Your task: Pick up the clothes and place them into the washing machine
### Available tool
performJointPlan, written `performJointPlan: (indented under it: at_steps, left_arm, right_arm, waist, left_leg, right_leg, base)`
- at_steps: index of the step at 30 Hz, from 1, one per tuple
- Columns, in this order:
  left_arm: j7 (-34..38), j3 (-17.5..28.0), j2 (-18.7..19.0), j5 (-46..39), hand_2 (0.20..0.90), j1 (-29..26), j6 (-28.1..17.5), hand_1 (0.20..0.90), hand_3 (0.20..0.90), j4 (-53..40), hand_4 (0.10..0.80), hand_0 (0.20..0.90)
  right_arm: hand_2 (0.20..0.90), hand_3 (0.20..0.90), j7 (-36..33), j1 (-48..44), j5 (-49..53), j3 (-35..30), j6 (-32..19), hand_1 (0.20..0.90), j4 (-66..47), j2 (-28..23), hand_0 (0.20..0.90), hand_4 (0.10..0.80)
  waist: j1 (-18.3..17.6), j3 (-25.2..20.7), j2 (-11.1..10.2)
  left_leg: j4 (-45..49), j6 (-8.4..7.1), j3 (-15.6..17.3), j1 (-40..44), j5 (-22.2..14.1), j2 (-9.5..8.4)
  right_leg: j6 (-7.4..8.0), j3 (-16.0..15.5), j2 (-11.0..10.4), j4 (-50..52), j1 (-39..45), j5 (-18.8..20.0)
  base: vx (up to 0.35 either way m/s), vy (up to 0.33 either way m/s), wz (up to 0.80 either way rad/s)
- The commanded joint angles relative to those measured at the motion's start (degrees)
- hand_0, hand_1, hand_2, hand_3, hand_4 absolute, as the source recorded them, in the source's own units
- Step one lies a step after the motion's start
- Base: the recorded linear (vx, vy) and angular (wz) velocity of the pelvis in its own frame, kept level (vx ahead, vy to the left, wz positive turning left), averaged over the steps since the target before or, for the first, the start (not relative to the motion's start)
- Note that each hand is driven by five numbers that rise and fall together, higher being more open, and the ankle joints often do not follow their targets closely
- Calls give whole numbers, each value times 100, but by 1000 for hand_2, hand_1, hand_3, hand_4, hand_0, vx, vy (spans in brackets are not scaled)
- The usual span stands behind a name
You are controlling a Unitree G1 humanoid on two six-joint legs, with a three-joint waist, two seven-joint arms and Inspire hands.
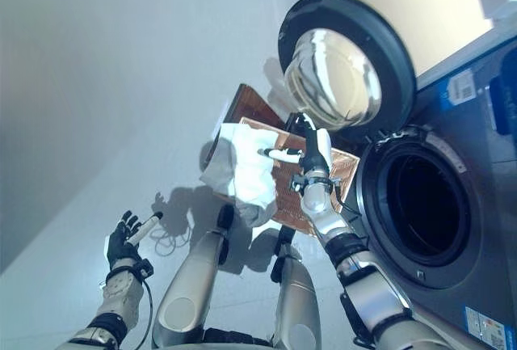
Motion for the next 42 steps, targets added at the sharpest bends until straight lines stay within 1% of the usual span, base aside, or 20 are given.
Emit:
performJointPlan:
  at_steps: [1,3,4,6,7,8,9,14,16,19,20,24,27,30,37,42]
  left_arm:
    - [120,18,146,497,900,399,-80,900,900,272,800,900]
    - [109,38,197,629,900,405,15,900,900,543,800,900]
    - [110,41,195,630,900,406,16,900,900,542,800,900]
    - [92,61,241,780,900,452,114,900,900,757,800,900]
    - [91,65,240,781,900,451,113,900,900,759,800,900]
    - [84,69,244,817,900,501,163,900,900,804,800,900]
    - [85,75,240,819,900,503,164,900,900,803,800,900]
    - [-27,37,236,795,900,514,204,900,900,826,800,900]
    - [-74,-14,207,760,900,487,216,900,900,828,800,900]
    - [-112,-105,191,724,900,421,215,900,900,783,800,900]
    - [-139,-183,177,704,900,372,208,900,900,730,800,900]
    - [-169,-260,186,667,900,281,206,900,900,690,800,900]
    - [-189,-325,195,644,900,185,216,900,900,625,800,900]
    - [-186,-334,203,598,900,98,206,900,900,562,800,900]
    - [-172,-405,222,584,900,-32,190,900,900,463,800,900]
    - [-129,-425,221,618,900,-97,199,900,900,498,800,900]
  right_arm:
    - [900,900,39,-44,-1395,216,-180,900,-681,-654,900,800]
    - [900,900,132,-212,-2223,636,-113,900,-603,-873,900,800]
    - [900,900,128,-215,-2226,640,-114,900,-598,-870,900,800]
    - [900,900,187,-435,-2873,1033,-48,900,-472,-975,900,800]
    - [900,900,184,-438,-2876,1038,-49,900,-468,-972,900,800]
    - [900,900,246,-636,-3434,1435,25,900,-396,-1088,900,800]
    - [900,900,243,-641,-3437,1442,25,900,-391,-1085,900,800]
    - [900,900,423,-1206,-4624,2434,72,900,-127,-1210,900,800]
    - [900,900,452,-1480,-5062,2860,105,900,90,-1192,900,800]
    - [900,900,553,-1787,-5472,3317,166,900,445,-1088,900,800]
    - [900,900,546,-1940,-5635,3513,225,900,825,-945,900,800]
    - [900,900,591,-2121,-5897,3749,282,900,1105,-847,900,800]
    - [900,900,635,-2284,-6154,4003,375,900,1528,-701,900,800]
    - [900,900,653,-2329,-6278,4064,474,900,1834,-601,900,800]
    - [900,900,610,-2346,-6273,3993,634,900,2081,-493,900,800]
    - [900,900,506,-2331,-6181,3873,679,900,2090,-405,900,800]
  waist:
    - [64,-587,314]
    - [86,-695,281]
    - [82,-693,283]
    - [102,-789,253]
    - [99,-784,255]
    - [127,-854,234]
    - [120,-850,237]
    - [217,-868,185]
    - [255,-833,166]
    - [342,-790,127]
    - [402,-744,116]
    - [472,-675,98]
    - [565,-586,105]
    - [634,-541,113]
    - [790,-417,171]
    - [838,-371,201]
  left_leg:
    - [-1385,-160,-71,342,817,-203]
    - [-1500,-165,-89,457,844,-205]
    - [-1505,-165,-91,463,846,-205]
    - [-1690,-167,-92,601,897,-199]
    - [-1699,-167,-93,612,901,-200]
    - [-1806,-169,-106,703,928,-195]
    - [-1813,-169,-108,712,930,-195]
    - [-1850,-158,-164,794,943,-230]
    - [-1833,-154,-203,773,947,-242]
    - [-1812,-150,-253,714,955,-255]
    - [-1791,-152,-290,653,967,-265]
    - [-1771,-160,-370,557,989,-267]
    - [-1794,-164,-449,488,1037,-276]
    - [-1817,-169,-528,429,1078,-282]
    - [-1824,-183,-740,293,1158,-325]
    - [-1842,-184,-818,248,1193,-350]
  right_leg:
    - [-198,-167,186,971,114,-645]
    - [-181,-171,190,907,193,-653]
    - [-181,-173,190,903,198,-653]
    - [-152,-182,188,822,291,-628]
    - [-152,-182,188,817,299,-627]
    - [-134,-177,183,774,356,-616]
    - [-133,-179,182,771,363,-616]
    - [-127,-245,171,844,427,-670]
    - [-129,-286,163,876,410,-695]
    - [-135,-321,157,879,365,-709]
    - [-140,-369,149,895,330,-706]
    - [-150,-429,147,907,270,-710]
    - [-165,-490,141,899,246,-704]
    - [-177,-556,131,915,209,-713]
    - [-200,-762,81,975,151,-770]
    - [-204,-872,30,1043,115,-799]
  base:
    - [30,2,1]
    - [54,-3,-2]
    - [58,-3,1]
    - [40,0,3]
    - [40,3,-1]
    - [32,2,-2]
    - [45,-2,-4]
    - [4,-5,2]
    - [-9,-12,2]
    - [-33,-33,16]
    - [-32,-41,18]
    - [-23,-31,17]
    - [-14,-30,10]
    - [-8,-34,22]
    - [0,-23,17]
    - [5,-10,16]
